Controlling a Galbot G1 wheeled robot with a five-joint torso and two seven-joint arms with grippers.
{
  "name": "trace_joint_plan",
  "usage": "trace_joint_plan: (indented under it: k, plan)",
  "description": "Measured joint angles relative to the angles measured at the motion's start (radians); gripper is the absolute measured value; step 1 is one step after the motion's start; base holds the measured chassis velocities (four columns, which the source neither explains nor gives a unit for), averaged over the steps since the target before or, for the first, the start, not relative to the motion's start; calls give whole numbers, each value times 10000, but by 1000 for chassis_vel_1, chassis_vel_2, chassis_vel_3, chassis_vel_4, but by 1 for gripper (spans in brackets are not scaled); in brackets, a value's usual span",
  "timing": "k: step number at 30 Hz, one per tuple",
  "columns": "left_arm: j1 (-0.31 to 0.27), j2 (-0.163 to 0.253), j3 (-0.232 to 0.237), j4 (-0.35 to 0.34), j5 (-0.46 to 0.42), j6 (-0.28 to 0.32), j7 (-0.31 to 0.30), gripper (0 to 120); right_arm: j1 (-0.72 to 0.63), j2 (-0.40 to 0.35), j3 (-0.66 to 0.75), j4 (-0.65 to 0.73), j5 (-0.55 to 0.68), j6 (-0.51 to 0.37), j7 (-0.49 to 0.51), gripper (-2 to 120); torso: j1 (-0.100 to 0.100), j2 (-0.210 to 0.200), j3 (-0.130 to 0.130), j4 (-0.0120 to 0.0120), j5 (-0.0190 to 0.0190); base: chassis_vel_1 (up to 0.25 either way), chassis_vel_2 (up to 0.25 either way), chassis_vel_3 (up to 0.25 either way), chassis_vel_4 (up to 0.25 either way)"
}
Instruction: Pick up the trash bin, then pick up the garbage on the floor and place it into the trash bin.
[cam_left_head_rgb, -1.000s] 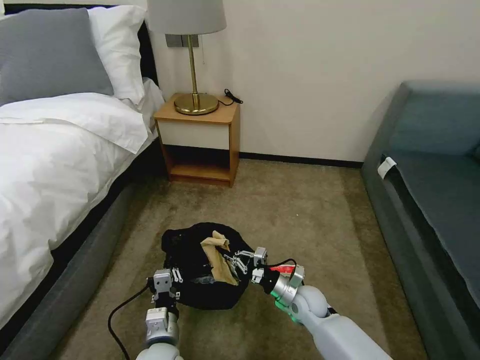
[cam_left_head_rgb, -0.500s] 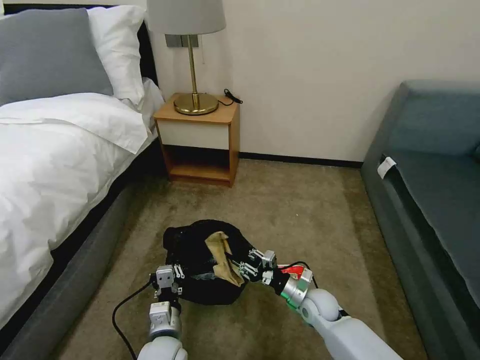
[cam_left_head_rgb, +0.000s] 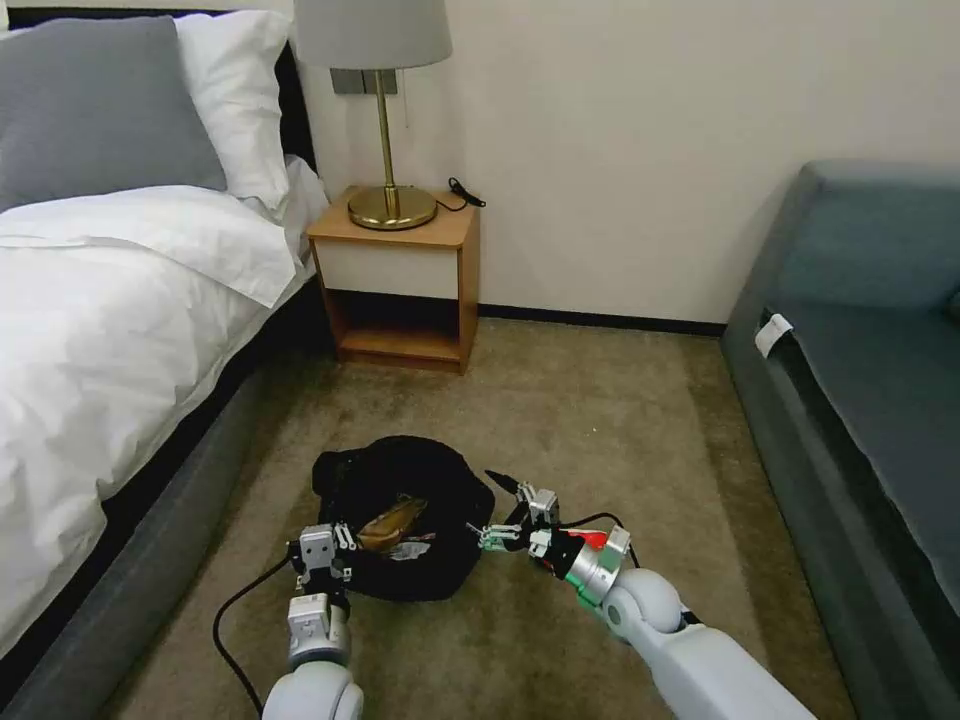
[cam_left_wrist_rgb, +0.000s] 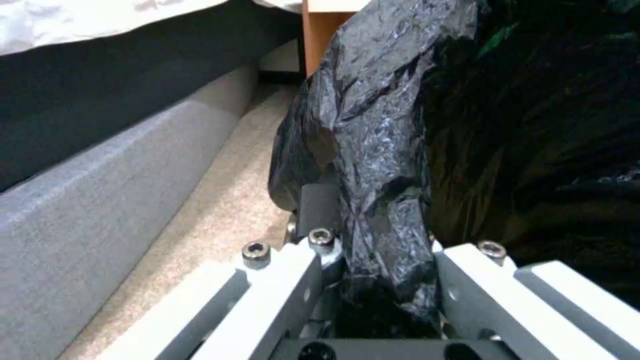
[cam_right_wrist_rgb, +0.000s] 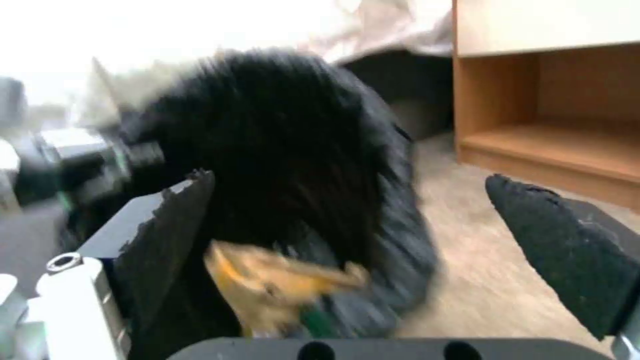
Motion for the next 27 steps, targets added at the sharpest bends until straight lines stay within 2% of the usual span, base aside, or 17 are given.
trace_joint_plan:
  k: [7,12,18,27]
  plan:
    - [121,62,-197,0,-25,-108,9,3,236,-507,444,-796,-1684,-227,-408,100,0,1,0,-1,0,0,0,0,0]
    - [225,75,-304,-64,26,-230,9,3,416,-580,541,-1372,-2382,-269,-426,100,0,1,0,0,1,0,0,0,0]
    - [389,57,-407,-150,31,-333,11,3,926,-552,648,-2494,-4014,-200,-457,100,0,1,0,0,3,0,0,0,0]
    - [391,12,-431,-149,46,-372,17,3,1452,-685,726,-3555,-5176,-12,-931,100,0,0,0,-1,0,0,0,0,0]
